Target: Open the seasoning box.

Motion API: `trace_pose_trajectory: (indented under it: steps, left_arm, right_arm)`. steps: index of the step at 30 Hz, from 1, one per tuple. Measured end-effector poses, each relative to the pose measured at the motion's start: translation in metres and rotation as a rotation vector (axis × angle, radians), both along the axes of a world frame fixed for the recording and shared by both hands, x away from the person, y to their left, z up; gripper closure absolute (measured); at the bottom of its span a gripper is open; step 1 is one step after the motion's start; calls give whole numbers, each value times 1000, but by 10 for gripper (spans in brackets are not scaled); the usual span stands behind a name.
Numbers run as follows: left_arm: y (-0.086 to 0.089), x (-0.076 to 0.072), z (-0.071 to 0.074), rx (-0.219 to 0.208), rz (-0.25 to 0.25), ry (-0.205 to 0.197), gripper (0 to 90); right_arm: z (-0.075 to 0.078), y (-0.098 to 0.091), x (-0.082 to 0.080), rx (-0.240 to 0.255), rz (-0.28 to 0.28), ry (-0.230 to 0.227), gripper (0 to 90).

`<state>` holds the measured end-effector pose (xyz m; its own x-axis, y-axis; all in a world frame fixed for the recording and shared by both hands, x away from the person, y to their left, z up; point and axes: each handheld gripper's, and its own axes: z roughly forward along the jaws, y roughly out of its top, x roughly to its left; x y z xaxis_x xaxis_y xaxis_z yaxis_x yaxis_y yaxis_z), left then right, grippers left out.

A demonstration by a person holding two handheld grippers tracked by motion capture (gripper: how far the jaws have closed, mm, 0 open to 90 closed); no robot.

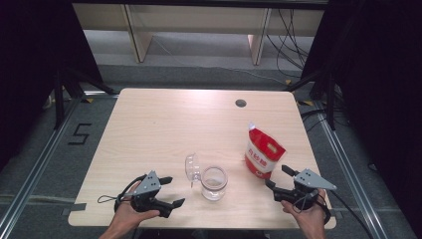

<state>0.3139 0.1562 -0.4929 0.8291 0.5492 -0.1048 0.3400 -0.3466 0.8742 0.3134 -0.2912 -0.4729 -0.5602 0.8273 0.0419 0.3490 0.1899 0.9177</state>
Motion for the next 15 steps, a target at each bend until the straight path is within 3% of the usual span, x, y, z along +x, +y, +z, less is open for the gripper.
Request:
trace_pose_trajectory:
  steps: [4,5,9,10,11,15]
  left_arm:
    - [1,0,0,1,10,7,151]
    - [1,0,0,1,10,7,151]
    - [1,1,0,7,-2,-6,151]
    - [0,0,-1,-10,9,12,151]
    - [2,1,0,3,-3,-1,151]
    - [1,1,-1,7,0,-5,152]
  right_arm:
    - [-4,1,7,4,-9,11,204]
    - [-5,1,11,2,10,-9,201]
    - [-6,4,13,0,10,-9,193]
    - [-6,5,13,10,6,-2,191]
    - [-6,4,17,-2,14,-35,189]
    - [-8,4,21,10,8,-22,165]
